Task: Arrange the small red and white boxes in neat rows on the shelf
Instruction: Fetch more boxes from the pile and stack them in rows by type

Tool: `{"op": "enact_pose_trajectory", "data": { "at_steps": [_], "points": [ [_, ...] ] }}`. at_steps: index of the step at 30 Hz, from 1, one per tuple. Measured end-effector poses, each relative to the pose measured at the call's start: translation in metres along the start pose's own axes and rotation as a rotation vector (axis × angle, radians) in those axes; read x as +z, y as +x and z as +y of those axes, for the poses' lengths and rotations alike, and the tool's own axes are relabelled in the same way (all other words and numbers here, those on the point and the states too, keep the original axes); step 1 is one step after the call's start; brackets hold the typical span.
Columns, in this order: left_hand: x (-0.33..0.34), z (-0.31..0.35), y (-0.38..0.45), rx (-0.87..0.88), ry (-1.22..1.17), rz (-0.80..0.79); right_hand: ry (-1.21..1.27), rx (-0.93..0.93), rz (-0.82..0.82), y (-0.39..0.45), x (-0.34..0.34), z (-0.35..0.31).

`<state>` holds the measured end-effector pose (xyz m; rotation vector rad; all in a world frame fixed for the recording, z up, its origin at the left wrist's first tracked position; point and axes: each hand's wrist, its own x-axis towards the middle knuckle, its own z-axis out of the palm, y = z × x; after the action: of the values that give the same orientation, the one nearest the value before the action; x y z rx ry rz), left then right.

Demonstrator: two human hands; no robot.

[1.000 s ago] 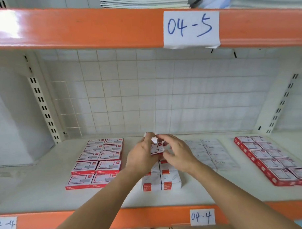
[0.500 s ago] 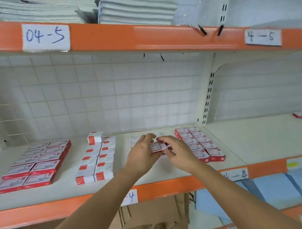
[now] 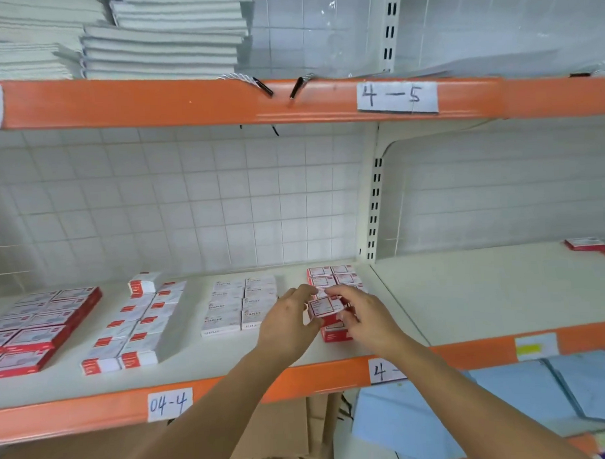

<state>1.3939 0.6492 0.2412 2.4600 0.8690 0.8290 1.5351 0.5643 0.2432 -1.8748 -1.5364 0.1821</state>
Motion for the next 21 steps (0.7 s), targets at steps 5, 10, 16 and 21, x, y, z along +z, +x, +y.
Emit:
{"op": "enact_pose_trajectory", "data": {
  "at_steps": [5,10,16,21],
  "points": [
    [0.009,-0.004,0.03,-0.025,-0.032,0.013,-0.014,0.012,0.018,0.025,-0.003,0.012],
    [0.014,-0.023,0.057,-0.058,0.006,0.013,-0.061,0.079,0.044,0.057,-0.003,0.026],
    [0.019,-0.044,0.081,-0.139,0.107,-0.027,-0.097,0.148,0.052,0.089,-0.001,0.045],
    [0.025,-0.05,0.093,-0.191,0.164,-0.043,-0.114,0.153,0.042,0.112,0.006,0.057]
  ]
}}
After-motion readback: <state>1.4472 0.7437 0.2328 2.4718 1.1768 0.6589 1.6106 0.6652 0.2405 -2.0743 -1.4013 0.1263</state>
